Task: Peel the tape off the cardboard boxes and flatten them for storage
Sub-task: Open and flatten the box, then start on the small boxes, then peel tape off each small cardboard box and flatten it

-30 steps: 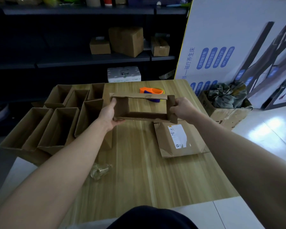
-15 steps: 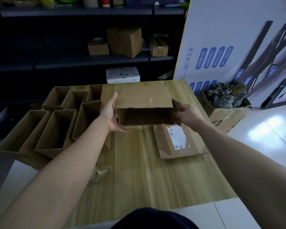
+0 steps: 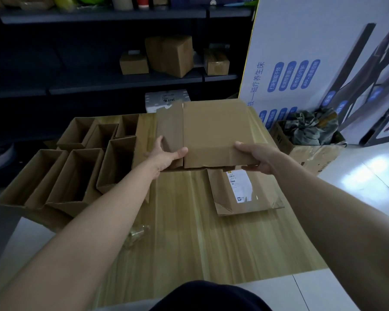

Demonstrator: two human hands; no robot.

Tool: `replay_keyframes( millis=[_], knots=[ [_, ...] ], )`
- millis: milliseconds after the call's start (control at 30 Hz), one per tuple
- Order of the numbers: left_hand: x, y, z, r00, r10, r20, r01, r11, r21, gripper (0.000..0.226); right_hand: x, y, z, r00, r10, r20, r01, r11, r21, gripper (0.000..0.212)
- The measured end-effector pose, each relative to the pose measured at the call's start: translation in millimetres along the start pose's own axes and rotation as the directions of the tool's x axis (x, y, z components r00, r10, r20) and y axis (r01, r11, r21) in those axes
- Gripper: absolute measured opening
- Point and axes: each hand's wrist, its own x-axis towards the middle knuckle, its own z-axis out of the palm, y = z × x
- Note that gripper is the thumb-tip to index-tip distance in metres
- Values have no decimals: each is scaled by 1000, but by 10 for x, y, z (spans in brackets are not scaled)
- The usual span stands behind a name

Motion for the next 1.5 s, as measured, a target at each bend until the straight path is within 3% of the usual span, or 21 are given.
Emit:
replay_keyframes(
  millis=[100,167,200,267,367,433,500,633,700,800,933,1167,1367,1500],
  knots=[
    [60,-22,27,990,23,-142,-29,999,-42,101,39,39,-77,995,64,-72,-57,994,94,36],
    [83,-4,75,971,-66,-232,38,992,-121,105,48,52,-95,989,97,-111,-72,975,212,29],
    [93,11,119,965,-146,-219,101,973,-206,110,34,56,-88,986,116,-120,-79,957,280,28],
    [63,72,267,959,-281,-36,244,885,-396,102,57,80,-70,979,165,-120,-101,902,420,26],
    [-79,223,671,928,-232,292,362,747,-558,54,70,164,-24,971,233,-46,-179,845,504,32],
    [-138,307,970,938,-208,276,339,708,-619,10,76,271,-1,970,243,31,-235,888,394,40],
    [-23,288,1165,955,-224,192,295,700,-650,6,48,377,-36,961,268,72,-277,931,239,45],
    [409,-69,1390,958,-286,35,269,844,-464,58,-3,484,-330,957,257,-131,-259,966,2,59],
    [509,-236,1480,965,-263,-10,246,914,-324,69,52,527,-542,943,198,-269,-204,979,6,55],
    [511,-351,1609,966,-251,52,257,938,-234,79,123,587,-736,913,134,-385,-179,980,-84,44],
    [558,-395,1824,954,-266,137,289,938,-192,74,259,697,-790,943,113,-314,-194,951,-242,41],
    [536,-368,1938,965,-263,-1,263,963,64,54,456,805,-802,975,103,-199,-168,923,-346,33],
    [512,-307,1802,978,-207,-38,210,964,163,64,538,543,-619,983,-102,-153,19,884,-467,44],
    [377,-122,1416,994,-10,-104,35,971,236,43,519,206,-144,967,-254,-4,209,805,-555,44]
  ],
)
